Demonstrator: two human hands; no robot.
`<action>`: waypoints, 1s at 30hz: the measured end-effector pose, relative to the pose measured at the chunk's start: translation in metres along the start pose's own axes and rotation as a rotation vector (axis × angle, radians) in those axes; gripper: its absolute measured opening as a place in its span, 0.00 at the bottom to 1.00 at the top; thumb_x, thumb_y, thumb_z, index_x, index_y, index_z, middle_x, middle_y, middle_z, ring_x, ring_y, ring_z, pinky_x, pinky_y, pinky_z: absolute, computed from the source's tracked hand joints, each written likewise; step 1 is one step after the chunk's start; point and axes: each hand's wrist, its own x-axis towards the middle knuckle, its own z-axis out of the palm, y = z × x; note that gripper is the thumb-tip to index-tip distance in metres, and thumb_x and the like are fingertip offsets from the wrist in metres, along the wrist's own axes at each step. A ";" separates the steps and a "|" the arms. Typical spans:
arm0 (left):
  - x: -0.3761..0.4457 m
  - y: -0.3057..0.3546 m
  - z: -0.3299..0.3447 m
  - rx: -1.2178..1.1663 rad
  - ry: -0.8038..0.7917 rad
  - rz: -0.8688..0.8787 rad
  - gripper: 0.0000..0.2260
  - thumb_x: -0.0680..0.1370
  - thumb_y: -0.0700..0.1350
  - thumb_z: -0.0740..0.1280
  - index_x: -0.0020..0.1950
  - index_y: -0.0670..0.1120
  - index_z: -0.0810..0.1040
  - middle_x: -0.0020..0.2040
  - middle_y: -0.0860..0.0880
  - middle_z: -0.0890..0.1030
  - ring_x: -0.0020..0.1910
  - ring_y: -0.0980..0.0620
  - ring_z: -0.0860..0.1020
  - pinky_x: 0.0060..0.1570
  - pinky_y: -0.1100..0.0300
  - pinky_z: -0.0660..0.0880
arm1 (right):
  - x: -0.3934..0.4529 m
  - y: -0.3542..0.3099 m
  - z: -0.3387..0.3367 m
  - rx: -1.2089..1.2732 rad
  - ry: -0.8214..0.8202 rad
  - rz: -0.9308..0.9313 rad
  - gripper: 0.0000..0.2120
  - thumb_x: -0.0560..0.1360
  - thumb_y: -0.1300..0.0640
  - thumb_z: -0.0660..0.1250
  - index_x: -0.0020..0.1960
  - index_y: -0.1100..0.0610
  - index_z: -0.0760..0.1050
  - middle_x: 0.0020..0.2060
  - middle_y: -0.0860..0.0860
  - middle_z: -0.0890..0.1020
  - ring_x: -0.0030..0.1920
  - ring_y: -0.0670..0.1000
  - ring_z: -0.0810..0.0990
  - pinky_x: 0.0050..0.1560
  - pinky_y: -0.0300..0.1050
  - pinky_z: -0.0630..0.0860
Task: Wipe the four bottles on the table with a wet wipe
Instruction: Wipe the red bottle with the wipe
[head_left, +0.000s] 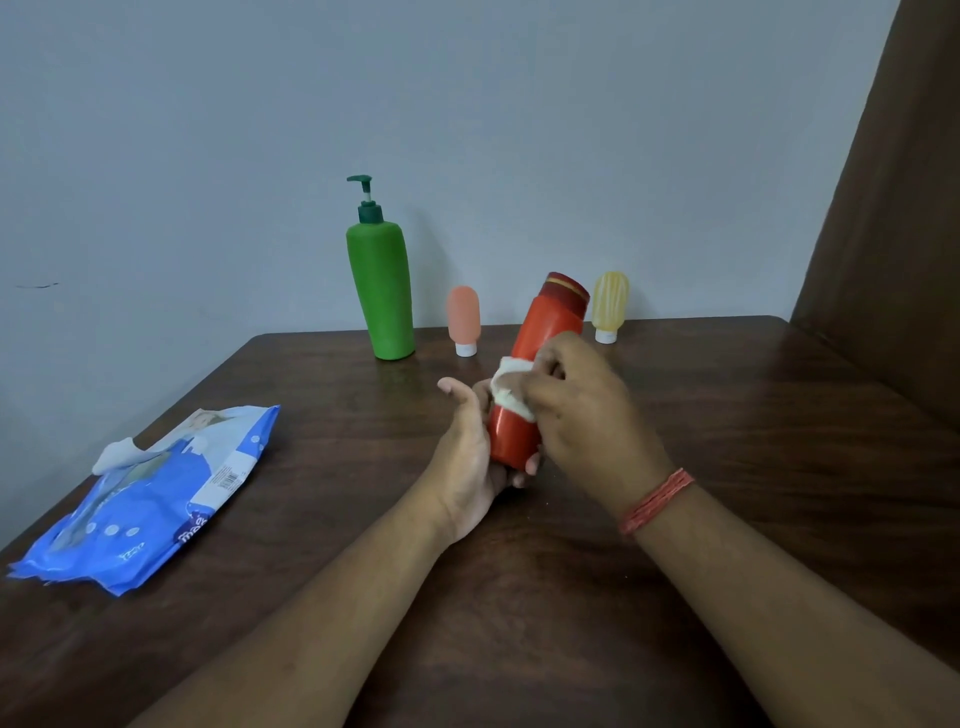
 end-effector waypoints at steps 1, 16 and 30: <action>0.000 -0.002 0.001 0.046 -0.022 0.014 0.39 0.74 0.74 0.39 0.68 0.49 0.69 0.44 0.41 0.79 0.32 0.49 0.74 0.31 0.58 0.66 | 0.003 0.002 -0.004 0.015 0.076 0.060 0.08 0.78 0.56 0.68 0.43 0.53 0.71 0.39 0.47 0.73 0.34 0.45 0.75 0.36 0.50 0.79; -0.003 -0.002 0.001 0.011 0.018 0.012 0.38 0.75 0.73 0.41 0.59 0.50 0.79 0.42 0.42 0.80 0.33 0.50 0.75 0.31 0.58 0.66 | 0.000 0.012 0.004 -0.291 -0.114 -0.252 0.05 0.79 0.57 0.67 0.48 0.48 0.74 0.46 0.47 0.71 0.38 0.45 0.75 0.36 0.42 0.77; -0.002 0.010 -0.015 -0.345 0.175 -0.041 0.41 0.76 0.75 0.46 0.67 0.45 0.77 0.49 0.42 0.83 0.48 0.45 0.84 0.51 0.51 0.80 | -0.008 0.014 0.016 -0.350 -0.248 -0.557 0.13 0.74 0.62 0.73 0.56 0.49 0.83 0.50 0.49 0.75 0.49 0.50 0.74 0.42 0.42 0.75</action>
